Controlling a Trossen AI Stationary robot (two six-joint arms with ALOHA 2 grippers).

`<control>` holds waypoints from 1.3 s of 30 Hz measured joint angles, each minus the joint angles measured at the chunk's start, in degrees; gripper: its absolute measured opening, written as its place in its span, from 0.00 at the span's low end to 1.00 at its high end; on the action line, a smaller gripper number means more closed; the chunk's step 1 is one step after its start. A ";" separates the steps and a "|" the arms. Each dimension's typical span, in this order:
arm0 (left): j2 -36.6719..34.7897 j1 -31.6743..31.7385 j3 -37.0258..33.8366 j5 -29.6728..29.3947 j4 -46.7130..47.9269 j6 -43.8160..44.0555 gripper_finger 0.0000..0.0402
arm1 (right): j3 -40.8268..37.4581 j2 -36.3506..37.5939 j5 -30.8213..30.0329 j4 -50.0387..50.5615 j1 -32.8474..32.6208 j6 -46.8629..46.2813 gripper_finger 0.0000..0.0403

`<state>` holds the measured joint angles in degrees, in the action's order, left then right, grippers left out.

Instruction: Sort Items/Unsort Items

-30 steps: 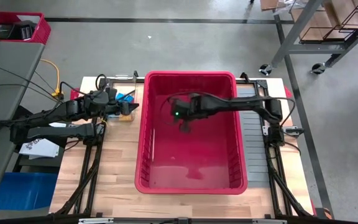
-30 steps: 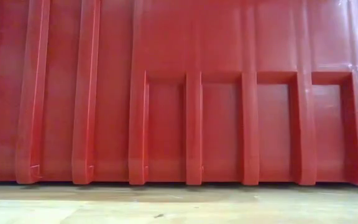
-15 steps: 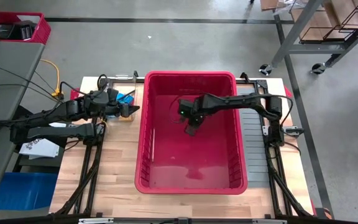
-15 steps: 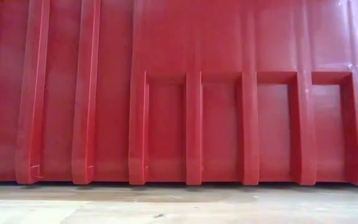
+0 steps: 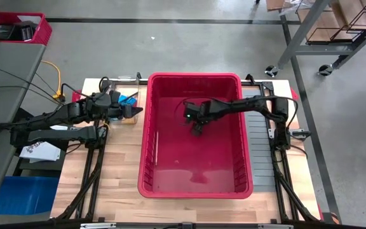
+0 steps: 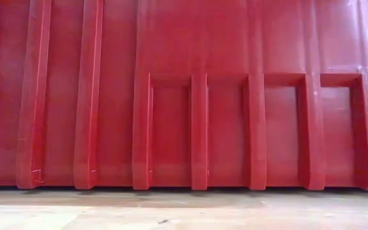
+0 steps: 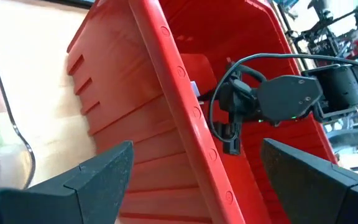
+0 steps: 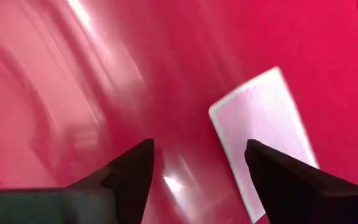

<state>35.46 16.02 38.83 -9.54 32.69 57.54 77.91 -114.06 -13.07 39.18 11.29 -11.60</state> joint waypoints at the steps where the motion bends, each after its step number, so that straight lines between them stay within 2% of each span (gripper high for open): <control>1: 0.00 -0.04 0.00 0.01 0.00 0.76 0.86 | 0.58 0.00 -0.29 0.04 0.00 0.51 0.61; 7: 0.00 -1.22 0.00 0.03 -0.03 3.33 0.86 | 3.03 0.02 -0.84 0.42 0.47 6.51 0.61; 17: 0.00 -1.52 -0.01 -0.42 -0.09 3.94 0.86 | 3.37 -4.80 1.41 2.95 4.12 7.14 0.60; 20: 0.00 -1.52 0.00 -0.44 -0.10 3.93 0.86 | 3.33 -5.20 -1.49 2.63 4.01 7.42 0.60; 22: 0.00 -1.52 0.00 -0.44 -0.09 3.93 0.86 | 3.29 -5.27 -4.00 1.84 3.89 9.09 0.55; 24: 0.00 -1.52 0.00 -0.46 -0.09 3.91 0.86 | 3.23 -5.44 -7.40 1.51 3.89 10.04 0.44; 28: 0.00 -1.52 0.00 -0.46 -0.07 3.88 0.86 | 2.93 -5.84 -11.22 1.97 4.25 10.07 0.09; 29: -0.01 -1.52 -0.01 -0.45 -0.07 3.88 0.86 | 2.90 -5.86 -11.91 2.16 4.28 9.96 0.05; 32: 0.00 -1.52 -0.02 -0.48 -0.08 3.40 0.86 | 2.82 -5.88 -14.03 4.17 4.22 8.60 0.02; 39: -0.02 -1.53 -0.02 -0.13 -0.18 1.83 0.86 | 2.81 -2.41 -11.66 7.14 0.99 5.58 0.00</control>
<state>35.44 14.50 38.81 -9.67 32.51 59.38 80.73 -116.47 -24.73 46.32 12.28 -6.03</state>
